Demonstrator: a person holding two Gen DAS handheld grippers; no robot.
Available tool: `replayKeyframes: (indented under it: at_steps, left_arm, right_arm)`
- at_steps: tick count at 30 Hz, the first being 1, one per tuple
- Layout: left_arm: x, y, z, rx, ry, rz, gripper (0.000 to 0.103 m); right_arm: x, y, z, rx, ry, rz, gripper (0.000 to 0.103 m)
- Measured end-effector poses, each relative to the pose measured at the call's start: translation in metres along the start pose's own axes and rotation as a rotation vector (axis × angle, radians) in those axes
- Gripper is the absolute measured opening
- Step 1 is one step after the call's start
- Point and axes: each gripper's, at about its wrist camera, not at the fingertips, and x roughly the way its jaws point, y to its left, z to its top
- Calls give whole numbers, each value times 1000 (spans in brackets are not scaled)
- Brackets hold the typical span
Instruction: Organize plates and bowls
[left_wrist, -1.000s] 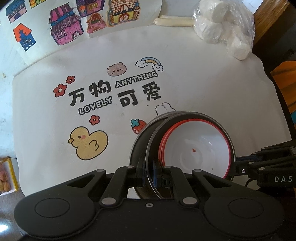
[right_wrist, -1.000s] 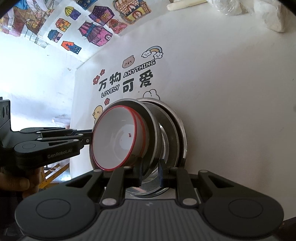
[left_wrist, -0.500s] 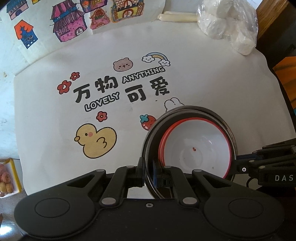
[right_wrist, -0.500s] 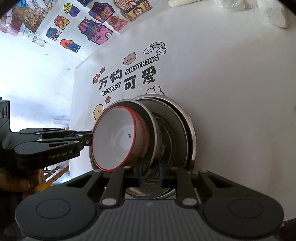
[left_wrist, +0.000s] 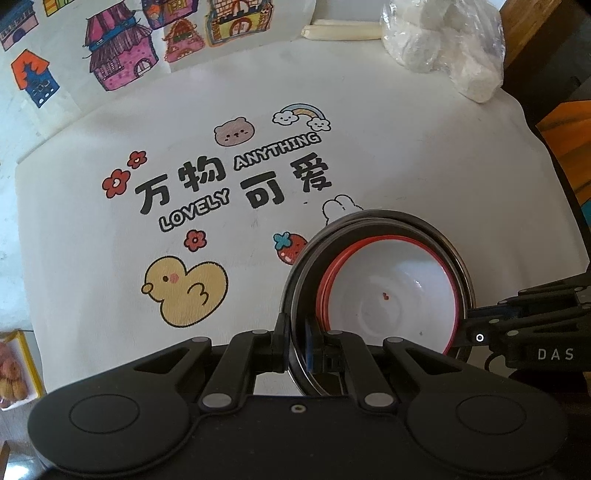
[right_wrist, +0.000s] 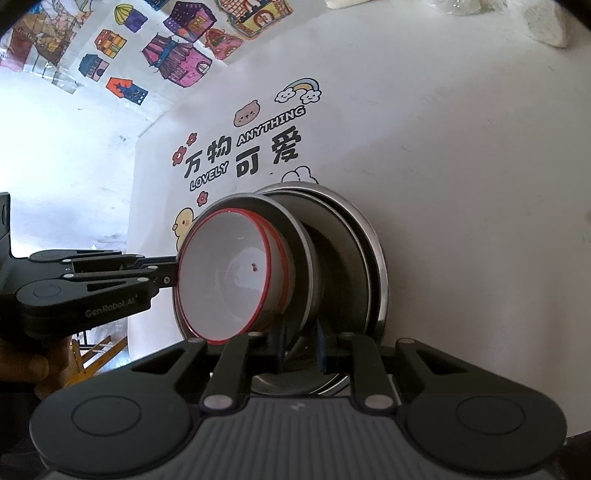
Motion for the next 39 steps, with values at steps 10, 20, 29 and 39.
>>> replayKeyframes:
  at_steps: [10,20,29,39]
  left_arm:
    - [3,-4,0,34,-1,-25,6]
    - [6,-8,1,43,-17,-49,6]
    - [6,-5,-2,18,-30,-63,7]
    - [4,-4,-6,5,-49,-64,10]
  right_arm:
    - [-7,-8,-2,40,-32,-10,18]
    - [-12,-11,-7,57,-58,-40,18]
    - [-12,-9,-9,71,-76,-58,20]
    - [-15,-2,-13,59,-113,-104,23]
